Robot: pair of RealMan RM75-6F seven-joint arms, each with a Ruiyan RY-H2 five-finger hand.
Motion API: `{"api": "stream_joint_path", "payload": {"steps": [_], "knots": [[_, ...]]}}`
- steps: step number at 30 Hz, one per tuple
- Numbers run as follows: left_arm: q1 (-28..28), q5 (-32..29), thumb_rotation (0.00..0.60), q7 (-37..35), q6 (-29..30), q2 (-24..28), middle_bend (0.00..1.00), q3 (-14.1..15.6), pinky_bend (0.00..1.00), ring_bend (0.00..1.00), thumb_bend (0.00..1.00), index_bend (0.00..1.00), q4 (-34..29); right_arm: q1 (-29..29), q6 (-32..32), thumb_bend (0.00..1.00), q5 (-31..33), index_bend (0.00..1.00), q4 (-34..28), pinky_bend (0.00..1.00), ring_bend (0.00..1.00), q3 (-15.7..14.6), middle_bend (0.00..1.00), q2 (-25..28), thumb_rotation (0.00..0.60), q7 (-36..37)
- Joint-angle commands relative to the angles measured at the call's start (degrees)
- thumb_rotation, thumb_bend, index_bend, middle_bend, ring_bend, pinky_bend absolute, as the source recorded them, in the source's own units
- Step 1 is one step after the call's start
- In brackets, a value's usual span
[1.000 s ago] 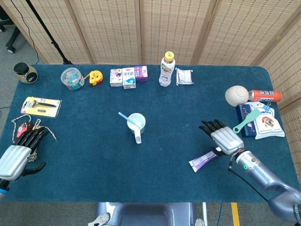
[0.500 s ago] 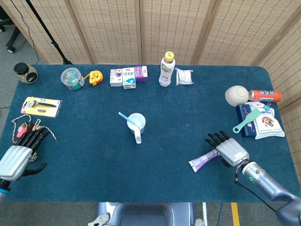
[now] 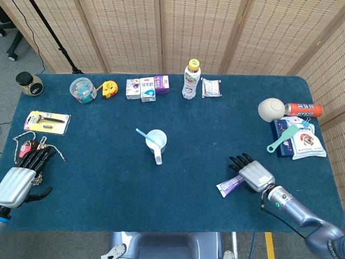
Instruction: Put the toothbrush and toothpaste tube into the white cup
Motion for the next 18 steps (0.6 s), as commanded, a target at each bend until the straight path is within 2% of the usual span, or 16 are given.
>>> {"api": "stream_joint_path", "payload": {"steps": [1,12,18], "knots": [[0.01,-0.04,0.600,0.06,0.00,-0.02,0.00,0.00,0.00,0.00,0.24,0.00,0.00,-0.40,2.39,0.34,-2.24,0.19,2.59,0.08,0.00,-0.60,0.05,-2.21,0.600,2.35],[-0.15,-0.22,0.600,0.92,-0.49,-0.29,0.00,0.07,0.00,0.00,0.24,0.00,-0.24,-0.36,4.62,0.34,-5.44,0.27,6.23,0.20,0.02,-2.28,0.11,-5.54,0.600,6.57],[-0.29,-0.53,0.600,1.17,-0.82,-0.35,0.00,0.01,0.00,0.00,0.24,0.00,-0.35,-0.26,5.50,0.34,-6.04,0.31,8.18,0.23,0.04,-2.63,0.14,-7.02,0.600,8.80]]}}
